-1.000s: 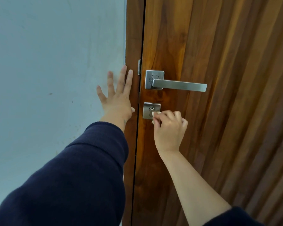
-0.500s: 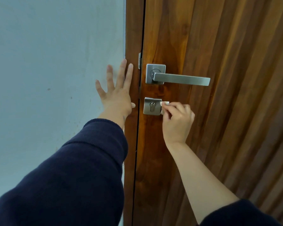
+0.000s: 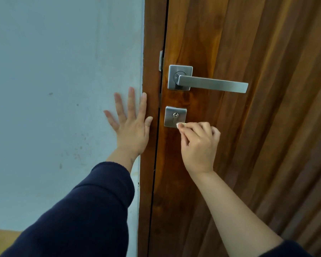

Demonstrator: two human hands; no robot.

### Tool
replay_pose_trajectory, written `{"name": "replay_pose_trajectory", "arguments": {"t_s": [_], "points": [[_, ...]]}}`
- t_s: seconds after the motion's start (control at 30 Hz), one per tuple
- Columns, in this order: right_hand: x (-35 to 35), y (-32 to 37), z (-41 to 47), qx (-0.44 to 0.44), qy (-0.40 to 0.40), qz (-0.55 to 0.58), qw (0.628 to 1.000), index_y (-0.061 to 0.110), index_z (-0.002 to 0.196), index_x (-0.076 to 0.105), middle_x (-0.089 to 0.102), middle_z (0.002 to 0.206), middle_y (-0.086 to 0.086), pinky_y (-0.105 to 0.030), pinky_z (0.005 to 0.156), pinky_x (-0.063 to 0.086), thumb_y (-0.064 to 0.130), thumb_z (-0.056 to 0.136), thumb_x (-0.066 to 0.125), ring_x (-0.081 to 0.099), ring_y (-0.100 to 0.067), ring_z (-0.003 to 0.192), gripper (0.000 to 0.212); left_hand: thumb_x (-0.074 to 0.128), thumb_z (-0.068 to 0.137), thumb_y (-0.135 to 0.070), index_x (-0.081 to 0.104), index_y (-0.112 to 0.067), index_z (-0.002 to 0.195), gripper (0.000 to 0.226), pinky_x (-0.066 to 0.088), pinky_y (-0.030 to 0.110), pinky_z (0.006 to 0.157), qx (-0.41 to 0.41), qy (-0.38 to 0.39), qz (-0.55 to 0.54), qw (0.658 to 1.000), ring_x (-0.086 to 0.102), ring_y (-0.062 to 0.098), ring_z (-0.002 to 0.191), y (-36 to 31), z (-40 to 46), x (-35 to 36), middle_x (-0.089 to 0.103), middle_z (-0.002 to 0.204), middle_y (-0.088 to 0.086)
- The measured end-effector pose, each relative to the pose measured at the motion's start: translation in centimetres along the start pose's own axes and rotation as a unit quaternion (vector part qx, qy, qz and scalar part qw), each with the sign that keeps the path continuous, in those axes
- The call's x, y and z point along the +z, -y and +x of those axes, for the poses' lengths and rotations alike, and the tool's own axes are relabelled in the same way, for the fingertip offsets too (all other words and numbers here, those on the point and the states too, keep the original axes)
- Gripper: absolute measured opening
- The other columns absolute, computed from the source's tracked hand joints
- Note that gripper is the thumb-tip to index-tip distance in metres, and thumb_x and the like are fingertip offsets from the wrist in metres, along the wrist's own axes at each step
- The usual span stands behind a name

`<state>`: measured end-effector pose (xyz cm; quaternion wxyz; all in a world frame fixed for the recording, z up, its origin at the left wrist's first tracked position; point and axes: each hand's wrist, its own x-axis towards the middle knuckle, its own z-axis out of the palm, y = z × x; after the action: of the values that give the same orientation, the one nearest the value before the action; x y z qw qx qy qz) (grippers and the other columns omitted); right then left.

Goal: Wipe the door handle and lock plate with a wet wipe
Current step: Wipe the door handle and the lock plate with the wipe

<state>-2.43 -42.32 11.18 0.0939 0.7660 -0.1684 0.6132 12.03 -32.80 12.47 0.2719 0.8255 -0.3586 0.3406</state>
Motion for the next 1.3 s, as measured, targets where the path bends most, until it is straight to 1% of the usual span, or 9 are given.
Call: {"name": "replay_pose_trajectory", "arguments": {"t_s": [0.13,0.33,0.53,0.67,0.77,0.87,1.1,1.23,1.3], "points": [[0.6,0.3,1.1,-0.053,-0.022,-0.029,0.998,0.016,0.097,0.076,0.073,0.096,0.0,-0.039,0.087,0.035,0.019,0.088,0.065,0.06,-0.021,0.092,0.014,0.011,0.099,-0.047,-0.019,-0.033,0.149,0.06,-0.011,0.066,0.11,0.005,-0.03,0.003,1.0,-0.021,0.036,0.144,0.1,0.1,0.4,-0.02,0.159,0.001],[1.3,0.0,-0.5,-0.079,-0.01,-0.027,0.996,0.019,0.095,0.076,0.074,0.093,0.003,-0.038,0.085,0.032,0.021,0.089,0.064,0.058,-0.018,0.093,0.014,0.015,0.101,-0.045,-0.015,-0.032,0.151,0.06,-0.011,0.066,0.109,0.006,-0.042,0.001,0.999,-0.018,0.037,0.145,0.3,0.0,0.6,-0.016,0.16,0.003],[1.7,1.4,2.1,-0.105,-0.075,-0.027,0.991,0.02,0.092,0.077,0.073,0.091,0.006,-0.037,0.081,0.029,0.022,0.09,0.065,0.049,-0.015,0.093,0.012,0.014,0.101,-0.048,-0.015,-0.033,0.15,0.059,-0.013,0.065,0.108,0.009,-0.036,-0.001,0.999,-0.019,0.037,0.144,0.4,0.2,0.5,-0.018,0.159,0.001],[1.8,0.8,0.7,-0.135,-0.034,-0.032,0.99,0.02,0.093,0.076,0.073,0.091,0.004,-0.038,0.08,0.028,0.021,0.089,0.066,0.049,-0.015,0.092,0.011,0.019,0.102,-0.046,-0.024,-0.036,0.146,0.063,-0.014,0.066,0.107,0.014,-0.031,-0.01,0.999,-0.022,0.035,0.143,0.5,0.1,0.5,-0.025,0.156,-0.003],[1.0,0.8,1.7,-0.111,-0.065,-0.009,0.992,0.02,0.095,0.076,0.073,0.091,0.004,-0.036,0.081,0.028,0.021,0.088,0.067,0.05,-0.015,0.089,0.011,0.018,0.102,-0.047,-0.035,-0.039,0.14,0.065,-0.018,0.064,0.106,0.015,-0.012,-0.019,1.0,-0.028,0.033,0.141,0.5,0.2,0.3,-0.033,0.152,-0.007],[1.0,1.6,3.9,-0.095,-0.092,0.008,0.991,0.02,0.098,0.076,0.073,0.092,0.004,-0.036,0.082,0.03,0.023,0.09,0.065,0.05,-0.014,0.09,0.014,0.016,0.101,-0.048,-0.036,-0.04,0.138,0.064,-0.021,0.063,0.105,0.014,0.007,-0.027,0.999,-0.033,0.031,0.14,0.5,0.2,-0.3,-0.036,0.15,-0.007],[1.6,0.2,1.5,-0.142,-0.007,-0.04,0.989,0.02,0.1,0.075,0.072,0.098,0.004,-0.037,0.08,0.027,0.019,0.088,0.067,0.048,-0.016,0.094,0.014,0.016,0.101,-0.047,-0.035,-0.039,0.138,0.064,-0.023,0.061,0.105,0.015,0.024,-0.029,0.999,-0.036,0.03,0.138,0.5,0.2,-0.4,-0.039,0.15,-0.006],[2.0,-0.4,0.0,-0.14,-0.003,-0.042,0.989,0.02,0.097,0.076,0.073,0.093,0.004,-0.037,0.079,0.026,0.018,0.087,0.068,0.047,-0.015,0.091,0.013,0.016,0.101,-0.047,-0.036,-0.04,0.138,0.064,-0.022,0.062,0.105,0.013,0.024,-0.029,0.999,-0.035,0.031,0.138,0.5,0.3,-0.3,-0.039,0.15,-0.006],[2.4,0.1,-0.2,-0.106,-0.017,-0.035,0.994,0.022,0.097,0.077,0.073,0.093,0.006,-0.036,0.078,0.026,0.019,0.088,0.068,0.047,-0.014,0.09,0.013,0.016,0.101,-0.047,-0.036,-0.04,0.138,0.064,-0.023,0.061,0.105,0.015,0.02,-0.025,0.999,-0.035,0.031,0.139,0.5,0.3,-0.3,-0.037,0.151,-0.005]]}}
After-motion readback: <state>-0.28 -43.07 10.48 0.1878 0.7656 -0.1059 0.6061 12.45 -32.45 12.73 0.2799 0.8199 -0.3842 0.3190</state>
